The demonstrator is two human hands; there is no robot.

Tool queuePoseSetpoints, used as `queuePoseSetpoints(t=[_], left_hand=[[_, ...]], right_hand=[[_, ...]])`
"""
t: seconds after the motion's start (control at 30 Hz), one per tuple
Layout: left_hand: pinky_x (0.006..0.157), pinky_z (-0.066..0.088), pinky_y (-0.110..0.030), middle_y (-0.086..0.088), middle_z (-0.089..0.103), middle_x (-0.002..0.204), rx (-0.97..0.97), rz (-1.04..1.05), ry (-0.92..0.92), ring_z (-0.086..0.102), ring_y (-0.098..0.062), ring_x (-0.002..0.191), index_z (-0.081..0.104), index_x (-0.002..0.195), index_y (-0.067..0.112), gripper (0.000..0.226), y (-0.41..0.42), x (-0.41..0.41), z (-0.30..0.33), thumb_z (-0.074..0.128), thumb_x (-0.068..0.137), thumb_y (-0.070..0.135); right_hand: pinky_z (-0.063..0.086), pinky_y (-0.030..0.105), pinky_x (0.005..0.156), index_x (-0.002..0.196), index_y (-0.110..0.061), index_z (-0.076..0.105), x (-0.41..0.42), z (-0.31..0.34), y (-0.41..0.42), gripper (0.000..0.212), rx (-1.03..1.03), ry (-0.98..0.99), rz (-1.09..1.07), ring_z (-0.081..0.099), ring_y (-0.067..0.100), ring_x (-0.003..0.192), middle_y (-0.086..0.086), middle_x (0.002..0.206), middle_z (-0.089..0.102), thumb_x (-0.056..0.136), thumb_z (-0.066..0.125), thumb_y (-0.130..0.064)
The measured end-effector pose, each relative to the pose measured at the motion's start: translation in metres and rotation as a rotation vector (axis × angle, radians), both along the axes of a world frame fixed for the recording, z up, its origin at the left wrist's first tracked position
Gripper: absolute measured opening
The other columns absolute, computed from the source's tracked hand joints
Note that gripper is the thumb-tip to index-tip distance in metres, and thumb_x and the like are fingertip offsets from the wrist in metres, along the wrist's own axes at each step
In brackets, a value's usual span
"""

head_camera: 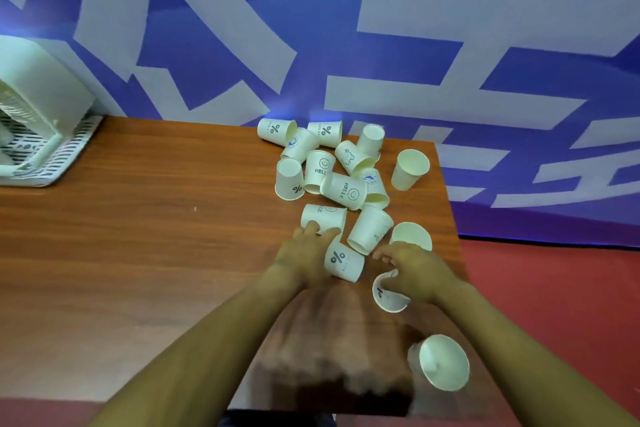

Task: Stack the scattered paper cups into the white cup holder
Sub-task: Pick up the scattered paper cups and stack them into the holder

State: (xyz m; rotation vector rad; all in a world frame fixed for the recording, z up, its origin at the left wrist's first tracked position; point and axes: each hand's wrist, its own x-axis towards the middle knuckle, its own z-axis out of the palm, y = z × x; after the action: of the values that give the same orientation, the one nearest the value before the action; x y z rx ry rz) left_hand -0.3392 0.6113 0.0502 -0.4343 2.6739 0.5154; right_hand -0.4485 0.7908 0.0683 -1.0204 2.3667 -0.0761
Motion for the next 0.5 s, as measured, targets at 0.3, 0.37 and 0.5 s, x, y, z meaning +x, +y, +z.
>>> queuePoseSetpoints(t=[0.3, 0.37, 0.5], left_hand=[[0.087, 0.044, -0.036, -0.006, 0.031, 0.131, -0.182, 0.014, -0.019, 0.04, -0.025, 0.116, 0.035, 0.136, 0.027, 0.058, 0.017, -0.008, -0.019, 0.061, 0.085, 0.017], [0.085, 0.044, -0.035, -0.005, 0.032, 0.132, -0.198, 0.012, -0.003, 0.041, -0.025, 0.116, 0.037, 0.135, 0.026, 0.057, 0.018, -0.005, -0.022, 0.062, 0.084, 0.015], [0.092, 0.042, -0.037, 0.0, 0.025, 0.149, -0.179, -0.002, -0.002, 0.038, -0.025, 0.127, 0.036, 0.136, 0.026, 0.058, 0.013, -0.001, -0.024, 0.061, 0.086, 0.013]], right_hand=[[0.044, 0.031, 0.09, 0.132, -0.03, 0.046, 0.002, -0.025, 0.027, 0.062, 0.104, 0.073, 0.121, 0.044, 0.019, 0.119, -0.004, 0.129, 0.045, 0.076, 0.072, -0.024], [0.046, 0.031, 0.091, 0.133, -0.028, 0.046, 0.002, -0.029, 0.029, 0.064, 0.089, 0.038, 0.095, 0.042, 0.02, 0.121, -0.003, 0.13, 0.044, 0.075, 0.072, -0.016], [0.047, 0.034, 0.092, 0.133, -0.024, 0.046, 0.0, -0.031, 0.029, 0.066, 0.081, -0.014, 0.044, 0.043, 0.022, 0.122, 0.0, 0.128, 0.046, 0.073, 0.071, -0.009]])
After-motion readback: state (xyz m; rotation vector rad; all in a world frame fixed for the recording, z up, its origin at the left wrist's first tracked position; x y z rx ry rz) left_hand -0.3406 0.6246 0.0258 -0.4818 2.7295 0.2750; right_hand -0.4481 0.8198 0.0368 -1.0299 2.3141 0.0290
